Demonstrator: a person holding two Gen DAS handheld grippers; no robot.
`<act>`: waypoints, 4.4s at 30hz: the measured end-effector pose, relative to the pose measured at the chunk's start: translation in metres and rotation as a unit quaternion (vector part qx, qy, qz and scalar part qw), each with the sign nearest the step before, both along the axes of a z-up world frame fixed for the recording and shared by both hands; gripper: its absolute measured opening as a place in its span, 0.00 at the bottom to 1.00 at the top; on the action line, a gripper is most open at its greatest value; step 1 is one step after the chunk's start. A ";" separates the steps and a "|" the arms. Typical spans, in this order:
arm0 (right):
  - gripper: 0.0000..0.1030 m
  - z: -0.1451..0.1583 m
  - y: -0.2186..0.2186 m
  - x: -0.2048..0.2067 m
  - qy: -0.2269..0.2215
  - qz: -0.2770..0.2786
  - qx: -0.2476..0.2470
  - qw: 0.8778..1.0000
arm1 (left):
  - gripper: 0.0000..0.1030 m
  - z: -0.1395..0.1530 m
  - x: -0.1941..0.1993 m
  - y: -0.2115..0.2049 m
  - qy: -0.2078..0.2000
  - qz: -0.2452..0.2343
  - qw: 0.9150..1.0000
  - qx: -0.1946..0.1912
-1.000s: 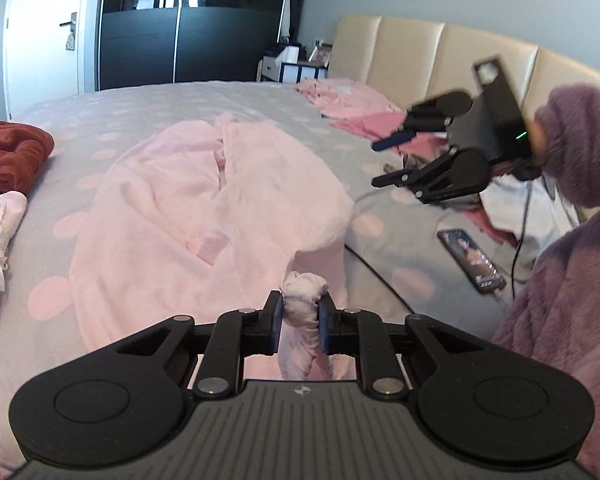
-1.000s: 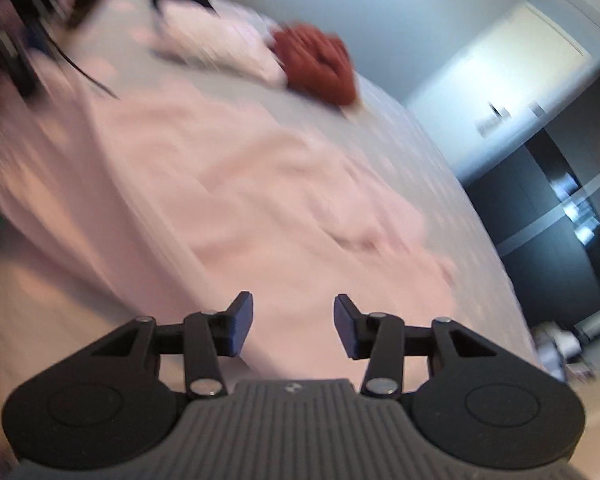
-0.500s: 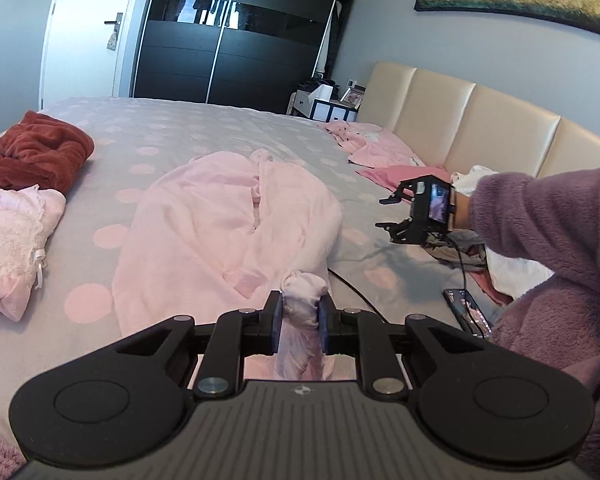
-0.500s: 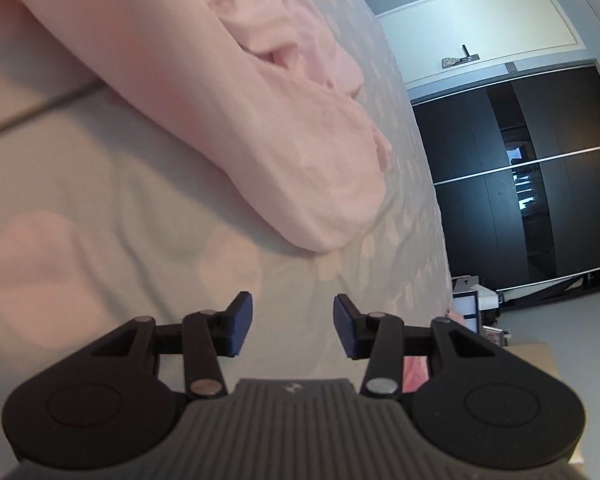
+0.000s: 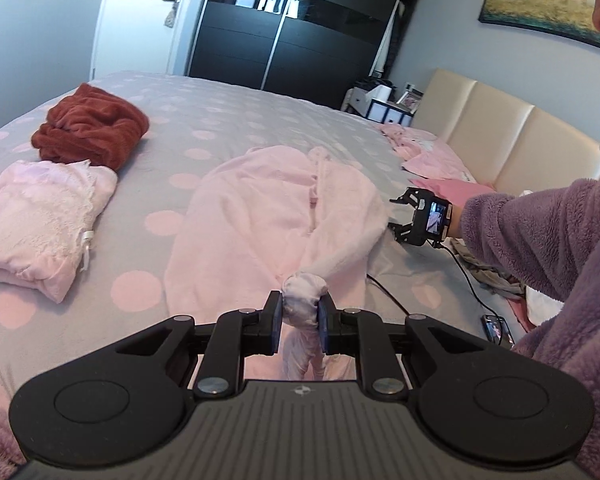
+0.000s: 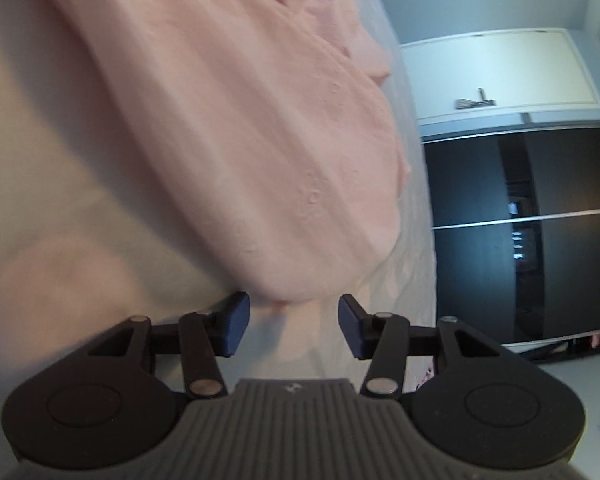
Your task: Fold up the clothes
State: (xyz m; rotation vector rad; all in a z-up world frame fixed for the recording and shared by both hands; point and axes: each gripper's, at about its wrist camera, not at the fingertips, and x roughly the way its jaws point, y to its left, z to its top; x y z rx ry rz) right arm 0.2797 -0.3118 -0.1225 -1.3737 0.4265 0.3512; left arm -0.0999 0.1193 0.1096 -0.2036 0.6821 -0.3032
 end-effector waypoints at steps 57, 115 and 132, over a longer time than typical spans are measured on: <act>0.44 0.176 0.210 -0.022 0.039 0.010 0.133 0.990 | 0.13 -0.092 -0.028 0.070 0.177 0.122 0.976 -0.033; 0.07 0.103 0.305 -0.490 0.276 -0.010 0.198 0.940 | 0.52 -0.133 -0.034 0.067 0.200 0.119 0.968 -0.095; 0.07 0.124 0.297 -0.495 0.274 -0.006 0.228 0.934 | 0.04 -0.120 -0.041 0.064 0.180 0.083 0.976 -0.086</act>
